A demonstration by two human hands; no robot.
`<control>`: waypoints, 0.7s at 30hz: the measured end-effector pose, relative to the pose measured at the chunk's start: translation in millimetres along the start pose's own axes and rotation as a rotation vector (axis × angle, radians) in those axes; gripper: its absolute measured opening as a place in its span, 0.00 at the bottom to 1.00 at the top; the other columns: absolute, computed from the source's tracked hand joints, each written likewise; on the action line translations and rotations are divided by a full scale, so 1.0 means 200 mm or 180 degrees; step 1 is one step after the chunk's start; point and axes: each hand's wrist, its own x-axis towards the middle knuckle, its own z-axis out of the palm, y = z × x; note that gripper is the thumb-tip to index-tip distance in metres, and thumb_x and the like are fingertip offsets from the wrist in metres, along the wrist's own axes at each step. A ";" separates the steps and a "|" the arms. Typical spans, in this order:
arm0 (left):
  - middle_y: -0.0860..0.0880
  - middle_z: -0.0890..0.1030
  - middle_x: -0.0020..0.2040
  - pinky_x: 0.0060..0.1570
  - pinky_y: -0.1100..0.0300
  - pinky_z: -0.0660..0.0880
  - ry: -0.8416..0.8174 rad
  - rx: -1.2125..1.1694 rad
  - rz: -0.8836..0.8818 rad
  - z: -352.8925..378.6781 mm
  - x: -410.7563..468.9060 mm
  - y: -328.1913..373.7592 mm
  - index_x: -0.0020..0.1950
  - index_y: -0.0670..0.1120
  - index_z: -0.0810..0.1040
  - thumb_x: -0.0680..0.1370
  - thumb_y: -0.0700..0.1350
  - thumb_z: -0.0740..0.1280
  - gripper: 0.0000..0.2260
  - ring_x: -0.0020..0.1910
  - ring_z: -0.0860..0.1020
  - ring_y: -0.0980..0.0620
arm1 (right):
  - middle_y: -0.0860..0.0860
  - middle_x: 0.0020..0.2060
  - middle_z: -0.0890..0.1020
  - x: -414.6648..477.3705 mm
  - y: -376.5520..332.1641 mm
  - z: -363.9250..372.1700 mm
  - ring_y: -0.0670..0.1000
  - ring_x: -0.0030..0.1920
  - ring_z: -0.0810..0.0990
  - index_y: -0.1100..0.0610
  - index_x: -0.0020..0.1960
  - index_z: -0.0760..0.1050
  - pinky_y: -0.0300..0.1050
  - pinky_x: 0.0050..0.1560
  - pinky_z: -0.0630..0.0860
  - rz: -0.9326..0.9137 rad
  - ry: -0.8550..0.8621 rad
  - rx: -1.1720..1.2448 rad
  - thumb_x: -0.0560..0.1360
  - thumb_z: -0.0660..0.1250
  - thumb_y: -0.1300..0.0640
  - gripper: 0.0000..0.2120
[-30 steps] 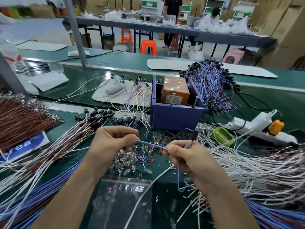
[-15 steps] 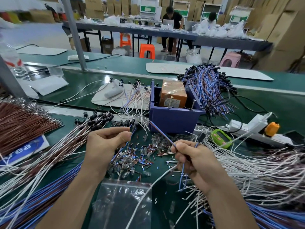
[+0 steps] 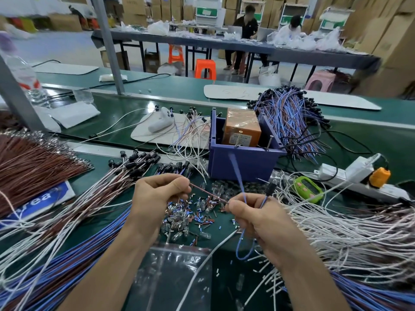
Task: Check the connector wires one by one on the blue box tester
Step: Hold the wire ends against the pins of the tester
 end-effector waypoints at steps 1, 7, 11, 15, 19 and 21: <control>0.43 0.86 0.36 0.36 0.64 0.80 0.0064 -0.0066 -0.0032 0.00 0.00 0.00 0.39 0.45 0.88 0.63 0.49 0.77 0.09 0.32 0.82 0.52 | 0.52 0.26 0.71 0.00 0.00 0.01 0.47 0.26 0.63 0.66 0.40 0.80 0.37 0.27 0.59 -0.0031 0.0028 0.0101 0.76 0.71 0.63 0.08; 0.45 0.85 0.34 0.34 0.65 0.79 0.0249 -0.0239 -0.0009 0.04 -0.01 -0.03 0.38 0.47 0.88 0.68 0.45 0.75 0.03 0.31 0.81 0.54 | 0.52 0.24 0.69 0.02 0.01 0.04 0.45 0.24 0.60 0.66 0.40 0.81 0.34 0.24 0.58 -0.0046 0.0228 0.0505 0.78 0.70 0.64 0.09; 0.45 0.86 0.36 0.36 0.65 0.79 0.0070 0.0094 0.0210 0.06 -0.04 -0.02 0.44 0.51 0.89 0.68 0.51 0.76 0.08 0.32 0.81 0.53 | 0.51 0.24 0.70 0.04 0.01 0.01 0.44 0.22 0.60 0.61 0.38 0.82 0.34 0.22 0.58 -0.0030 0.0679 0.0936 0.79 0.68 0.65 0.11; 0.46 0.86 0.36 0.35 0.65 0.78 -0.0096 0.0513 0.0277 0.09 -0.06 -0.03 0.43 0.54 0.89 0.66 0.53 0.77 0.08 0.30 0.81 0.54 | 0.50 0.24 0.70 0.07 -0.01 -0.03 0.43 0.22 0.59 0.63 0.40 0.80 0.34 0.21 0.58 -0.0019 0.0978 0.1521 0.80 0.66 0.64 0.11; 0.45 0.86 0.34 0.32 0.65 0.77 -0.0130 0.0775 0.0341 0.11 -0.06 -0.05 0.41 0.52 0.89 0.73 0.40 0.77 0.06 0.28 0.80 0.53 | 0.51 0.24 0.70 0.10 -0.02 -0.02 0.43 0.20 0.58 0.63 0.41 0.78 0.35 0.21 0.56 -0.0073 0.1133 0.1816 0.81 0.64 0.64 0.10; 0.45 0.85 0.33 0.32 0.65 0.77 -0.0136 0.0844 0.0343 0.10 -0.05 -0.05 0.40 0.51 0.89 0.74 0.38 0.76 0.08 0.28 0.79 0.52 | 0.52 0.24 0.71 0.10 -0.02 -0.01 0.44 0.19 0.58 0.64 0.42 0.77 0.35 0.22 0.56 -0.0107 0.1147 0.1880 0.81 0.64 0.65 0.10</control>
